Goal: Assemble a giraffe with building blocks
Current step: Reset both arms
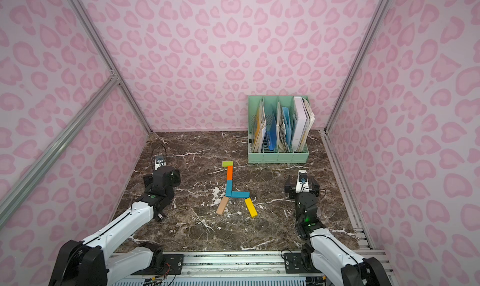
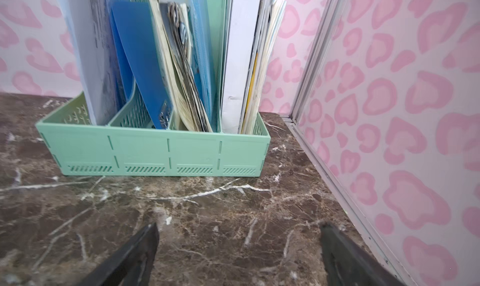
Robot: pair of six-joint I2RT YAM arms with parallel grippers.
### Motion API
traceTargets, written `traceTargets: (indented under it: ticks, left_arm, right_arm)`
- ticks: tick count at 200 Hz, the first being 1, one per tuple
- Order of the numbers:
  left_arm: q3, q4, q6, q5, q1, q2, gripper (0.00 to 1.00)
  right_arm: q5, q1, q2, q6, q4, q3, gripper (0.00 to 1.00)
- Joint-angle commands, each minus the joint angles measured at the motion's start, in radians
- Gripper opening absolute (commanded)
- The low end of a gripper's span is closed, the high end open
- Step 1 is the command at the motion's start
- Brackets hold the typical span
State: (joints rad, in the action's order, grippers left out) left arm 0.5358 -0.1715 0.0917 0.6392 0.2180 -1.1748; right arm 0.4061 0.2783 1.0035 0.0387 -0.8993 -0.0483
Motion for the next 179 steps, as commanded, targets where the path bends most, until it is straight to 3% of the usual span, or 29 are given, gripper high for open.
traceTargets:
  ticks: [1, 22, 36, 59, 73, 82, 89, 98, 104, 130, 155, 179]
  left_arm:
    - [-0.049, -0.243, -0.141, -0.268, -0.086, -0.081, 0.99]
    - [-0.125, -0.436, -0.16, -0.373, -0.141, -0.159, 0.99]
    - [-0.059, -0.369, -0.136, -0.428, -0.152, -0.224, 0.98]
    - [0.016, -0.354, -0.14, -0.529, -0.153, -0.32, 0.99]
    - [0.03, -0.355, -0.105, -0.511, -0.174, -0.344, 0.99]
    - [-0.017, -0.445, -0.07, -0.533, -0.209, -0.348, 0.99]
    - [-0.084, -0.576, -0.065, -0.57, -0.219, -0.358, 0.99]
    - [-0.164, -0.797, -0.107, -0.584, -0.213, -0.405, 0.99]
    - [-0.178, -0.856, -0.115, -0.586, -0.211, -0.426, 0.99]
    - [-0.071, -0.534, -0.069, -0.556, -0.215, -0.363, 0.99]
    - [-0.072, -0.548, -0.066, -0.555, -0.218, -0.369, 0.99]
    - [-0.069, -0.548, -0.066, -0.552, -0.218, -0.371, 0.99]
  right_arm:
    - [-0.056, -0.068, 0.186, 0.015, -0.45, 0.068, 0.99]
    - [-0.145, -0.089, 0.442, 0.082, -0.882, 0.12, 0.99]
    - [-0.122, -0.107, 0.613, 0.055, -0.984, 0.09, 0.98]
    - [-0.15, -0.125, 0.635, 0.057, -0.943, 0.042, 0.98]
    - [-0.175, -0.137, 0.614, 0.048, -0.87, 0.02, 0.95]
    - [-0.204, -0.152, 0.604, 0.037, -0.832, 0.004, 0.9]
    - [-0.239, -0.168, 0.593, 0.027, -0.787, -0.011, 0.98]
    - [-0.257, -0.179, 0.578, 0.015, -0.737, -0.023, 0.98]
    - [-0.274, -0.187, 0.579, 0.012, -0.725, -0.029, 0.98]
    - [-0.196, -0.191, 0.578, -0.021, -0.682, -0.054, 0.98]
    - [-0.092, -0.208, 0.574, -0.085, -0.532, -0.129, 0.98]
    - [-0.155, -0.24, 0.567, -0.105, -0.497, -0.139, 0.98]
